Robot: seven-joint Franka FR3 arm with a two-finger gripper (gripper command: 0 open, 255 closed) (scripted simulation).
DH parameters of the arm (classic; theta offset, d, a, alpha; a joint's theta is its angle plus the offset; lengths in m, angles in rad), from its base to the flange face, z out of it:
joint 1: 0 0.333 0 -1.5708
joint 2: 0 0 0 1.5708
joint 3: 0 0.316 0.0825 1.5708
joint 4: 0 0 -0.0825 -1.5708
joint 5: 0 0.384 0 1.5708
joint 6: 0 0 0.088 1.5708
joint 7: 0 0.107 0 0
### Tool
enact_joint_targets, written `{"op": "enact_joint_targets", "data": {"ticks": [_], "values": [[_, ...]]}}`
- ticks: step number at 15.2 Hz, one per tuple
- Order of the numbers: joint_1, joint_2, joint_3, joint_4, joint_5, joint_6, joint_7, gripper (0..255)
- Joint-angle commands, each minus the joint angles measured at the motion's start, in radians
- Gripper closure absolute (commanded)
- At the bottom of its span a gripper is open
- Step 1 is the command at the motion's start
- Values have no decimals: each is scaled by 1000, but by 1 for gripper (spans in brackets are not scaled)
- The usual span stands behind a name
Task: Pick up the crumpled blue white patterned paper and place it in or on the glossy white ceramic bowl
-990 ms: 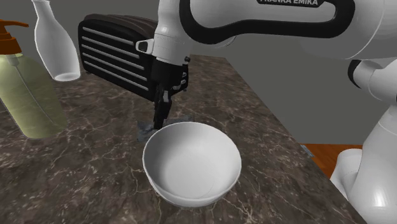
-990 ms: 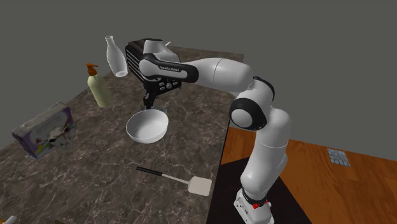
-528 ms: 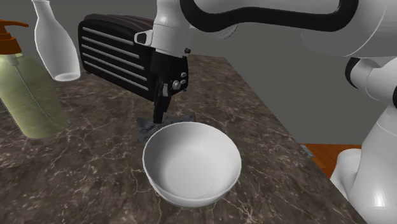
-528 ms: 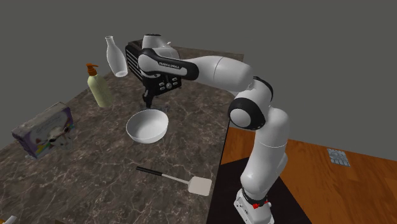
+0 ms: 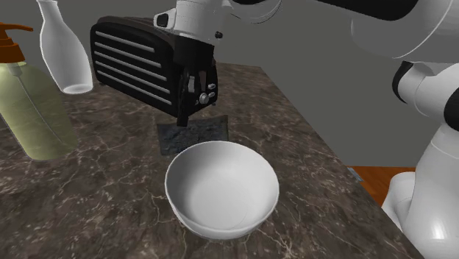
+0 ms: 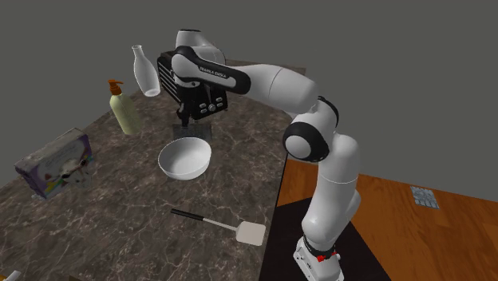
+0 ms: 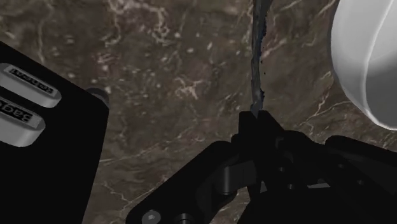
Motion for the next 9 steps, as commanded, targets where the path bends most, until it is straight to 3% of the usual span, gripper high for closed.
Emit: {"op": "enact_joint_targets", "data": {"ticks": [1,9], "values": [[2,12,1,44,-3,-31,8,255],[16,85,5,258,-22,-170,47,255]]}}
